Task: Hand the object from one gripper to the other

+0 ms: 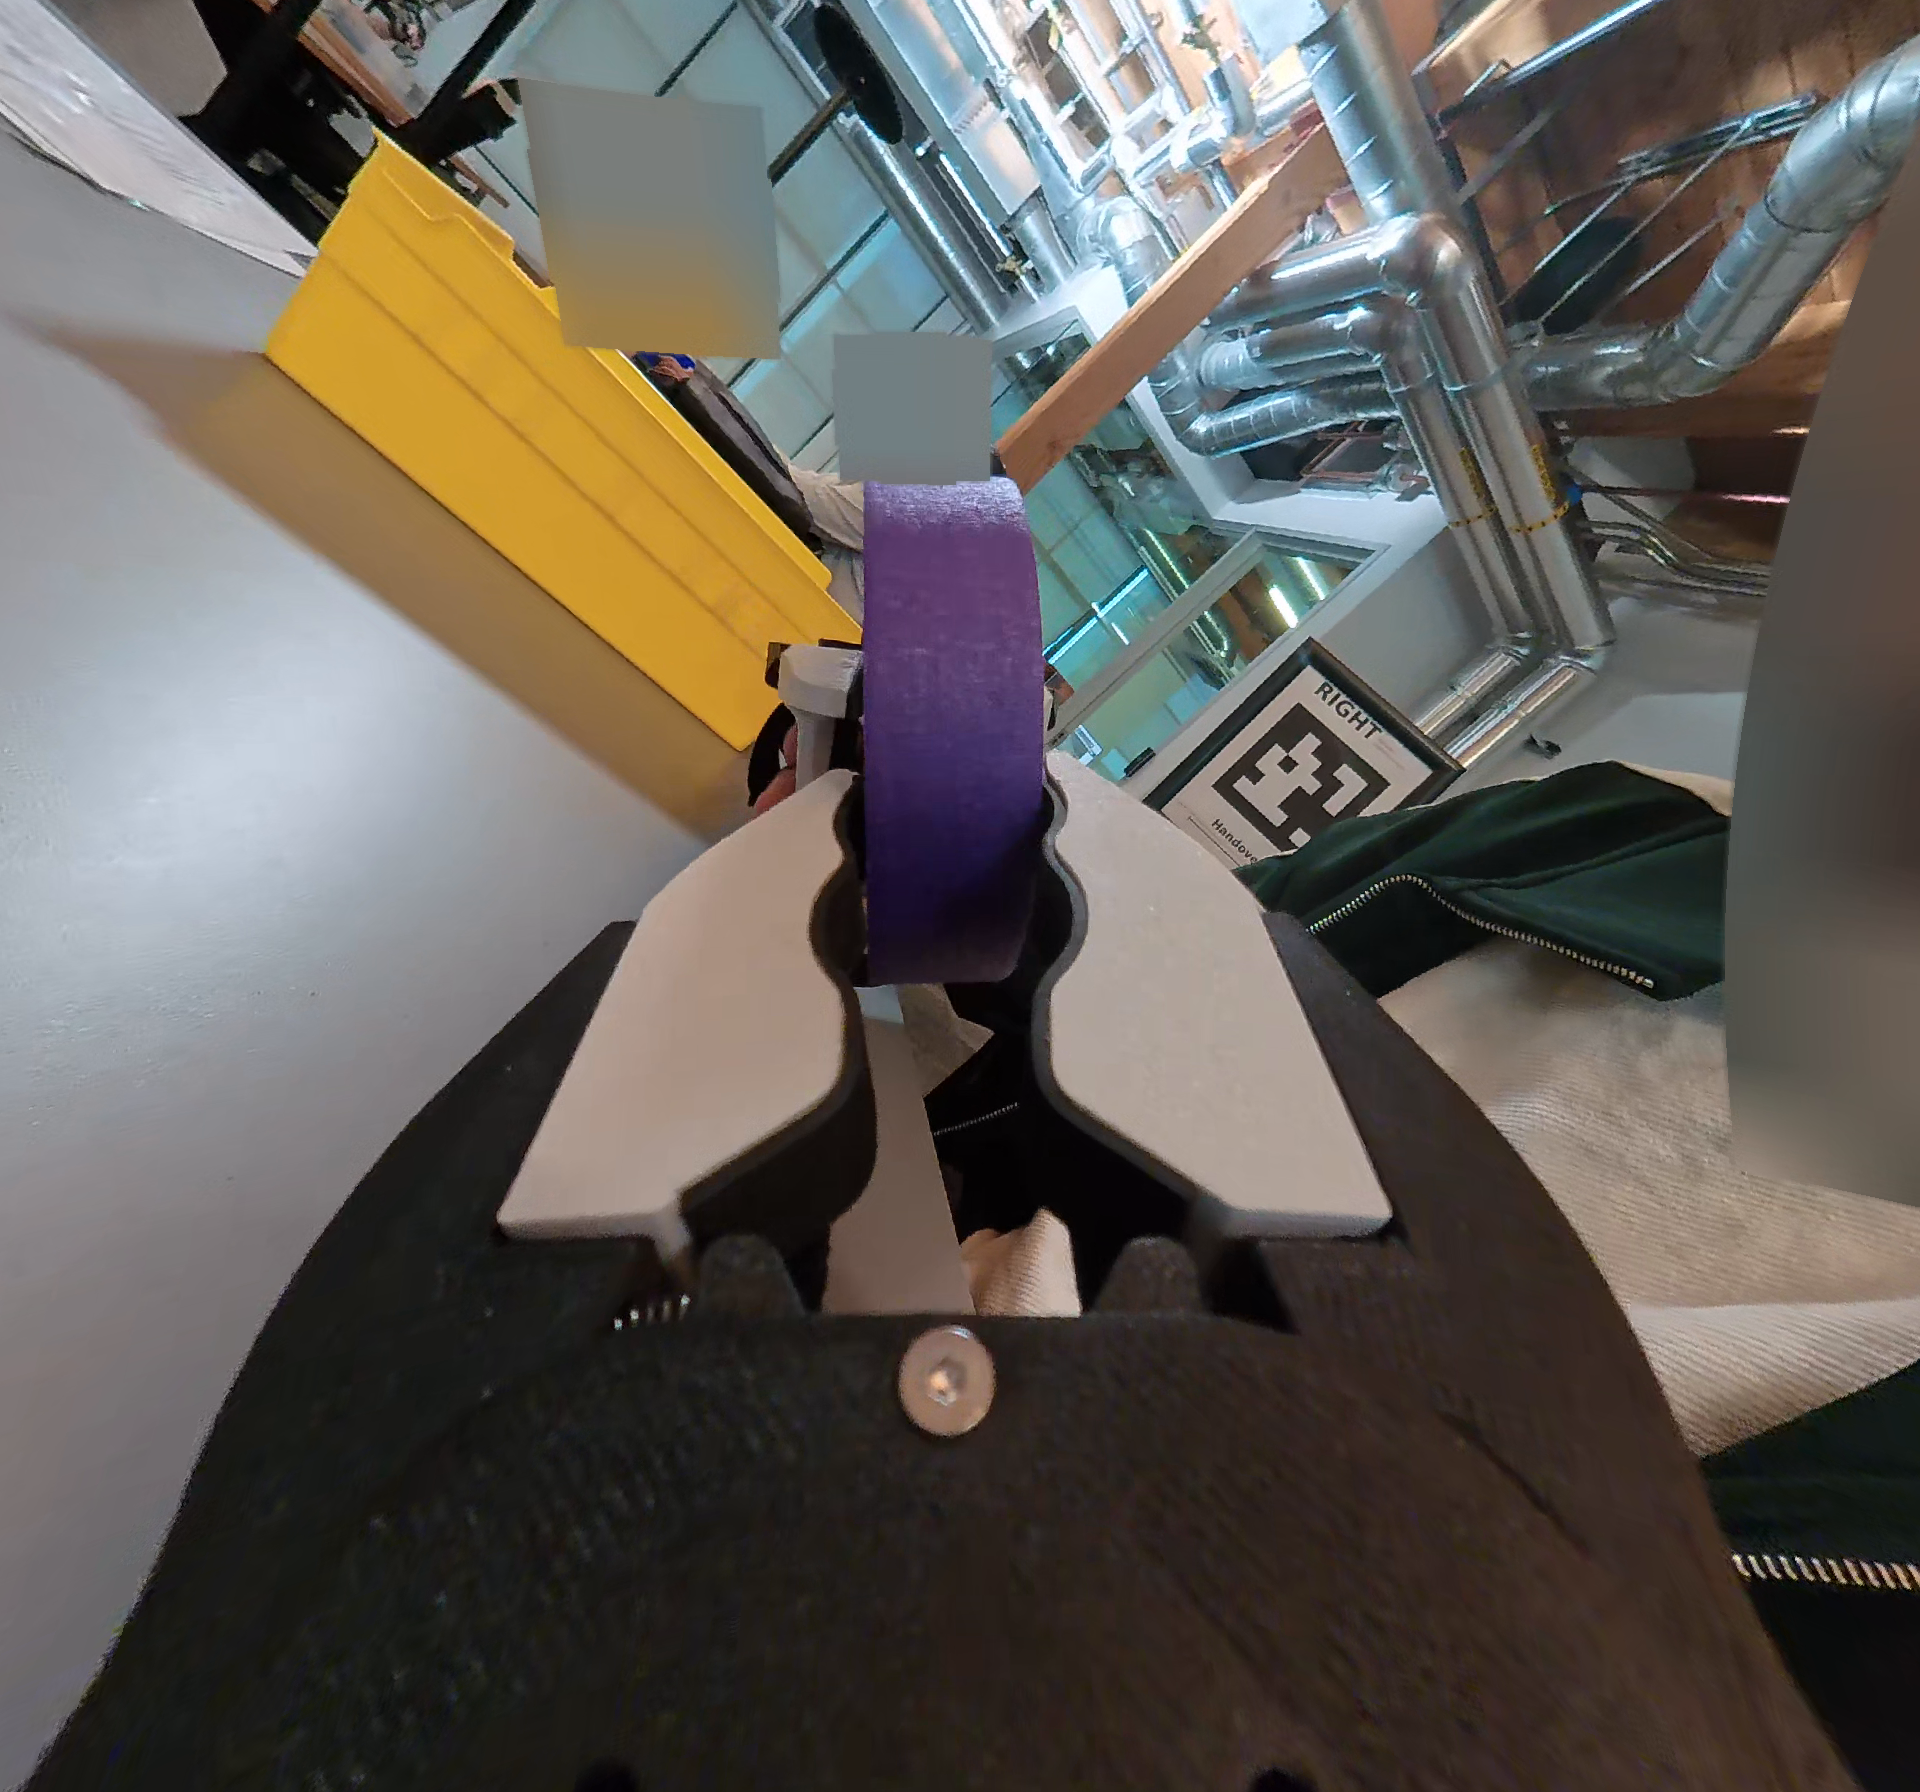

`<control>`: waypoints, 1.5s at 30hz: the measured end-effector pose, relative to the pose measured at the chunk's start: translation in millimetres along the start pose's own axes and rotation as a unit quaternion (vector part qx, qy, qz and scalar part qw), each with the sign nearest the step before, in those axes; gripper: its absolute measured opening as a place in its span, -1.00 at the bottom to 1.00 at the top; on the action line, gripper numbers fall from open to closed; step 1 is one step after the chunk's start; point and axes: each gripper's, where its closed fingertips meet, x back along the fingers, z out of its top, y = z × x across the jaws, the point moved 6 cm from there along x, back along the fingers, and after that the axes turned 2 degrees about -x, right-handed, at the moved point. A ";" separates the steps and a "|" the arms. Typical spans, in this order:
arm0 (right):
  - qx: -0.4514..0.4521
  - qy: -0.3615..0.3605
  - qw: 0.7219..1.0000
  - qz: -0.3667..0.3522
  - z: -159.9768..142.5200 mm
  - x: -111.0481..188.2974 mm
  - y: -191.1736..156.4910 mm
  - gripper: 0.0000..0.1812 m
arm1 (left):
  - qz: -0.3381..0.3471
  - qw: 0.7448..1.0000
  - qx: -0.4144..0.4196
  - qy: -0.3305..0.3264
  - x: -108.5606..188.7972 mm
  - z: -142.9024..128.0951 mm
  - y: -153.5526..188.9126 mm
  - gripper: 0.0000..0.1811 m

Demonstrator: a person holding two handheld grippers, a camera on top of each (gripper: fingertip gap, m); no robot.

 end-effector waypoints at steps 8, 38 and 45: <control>-0.014 0.014 1.000 0.011 4.4 3.1 -2.3 -0.68 | 0.005 1.000 -0.012 0.013 -1.1 -1.9 -2.4 -0.62; -0.016 0.031 0.999 -0.018 11.2 12.0 4.8 -0.69 | 0.065 0.996 -0.035 0.058 13.8 9.6 -10.4 -0.55; 0.002 0.026 0.998 -0.050 11.5 13.6 7.7 -0.68 | 0.075 0.993 -0.065 0.071 20.8 15.4 -1.2 -0.82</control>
